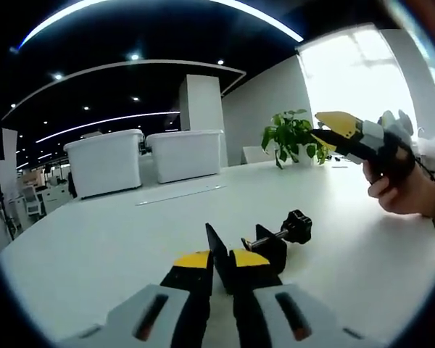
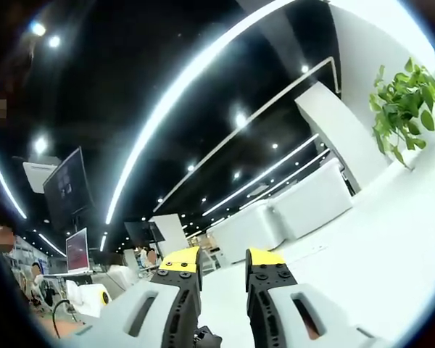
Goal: Clamp the fixed fixture on the desktop, loosen the retaining clip, secure it to the edge of the desk, and tighten the retaining clip.
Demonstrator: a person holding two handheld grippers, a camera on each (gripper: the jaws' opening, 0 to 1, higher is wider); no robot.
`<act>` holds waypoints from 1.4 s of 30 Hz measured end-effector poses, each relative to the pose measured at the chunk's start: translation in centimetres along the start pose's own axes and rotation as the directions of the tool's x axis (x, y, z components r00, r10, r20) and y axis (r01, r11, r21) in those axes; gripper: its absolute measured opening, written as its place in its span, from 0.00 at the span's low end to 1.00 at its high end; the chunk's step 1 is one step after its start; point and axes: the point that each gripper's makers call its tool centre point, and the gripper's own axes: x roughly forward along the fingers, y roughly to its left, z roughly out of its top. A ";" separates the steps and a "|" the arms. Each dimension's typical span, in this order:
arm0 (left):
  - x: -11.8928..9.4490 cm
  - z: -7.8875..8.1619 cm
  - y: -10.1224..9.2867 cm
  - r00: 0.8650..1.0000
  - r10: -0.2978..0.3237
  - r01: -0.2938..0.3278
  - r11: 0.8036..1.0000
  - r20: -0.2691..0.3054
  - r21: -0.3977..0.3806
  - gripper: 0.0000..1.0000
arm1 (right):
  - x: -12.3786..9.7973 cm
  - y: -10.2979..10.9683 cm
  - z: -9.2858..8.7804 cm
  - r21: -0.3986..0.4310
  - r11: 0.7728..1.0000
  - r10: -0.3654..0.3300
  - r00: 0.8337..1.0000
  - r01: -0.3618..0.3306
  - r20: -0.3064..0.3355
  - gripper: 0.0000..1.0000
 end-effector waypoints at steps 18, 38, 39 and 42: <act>0.5 -0.7 0.2 0.999 0.009 -0.009 1.000 -0.041 0.007 0.08 | 0.4 0.0 -2.6 -0.013 1.000 0.002 0.994 -0.003 -0.109 0.23; 0.5 -1.5 0.3 0.996 0.032 -0.028 0.999 -0.078 0.046 0.08 | 0.4 2.2 -7.6 -0.160 0.980 0.063 0.947 -0.118 -0.314 0.23; 0.5 -1.5 0.3 0.996 0.032 -0.028 0.998 -0.079 0.049 0.08 | 0.4 2.2 -7.7 -0.161 0.980 0.065 0.946 -0.121 -0.317 0.23; 0.5 -1.6 0.3 0.996 0.031 -0.027 0.998 -0.082 0.051 0.08 | 0.3 2.2 -7.8 -0.164 0.979 0.062 0.944 -0.120 -0.323 0.23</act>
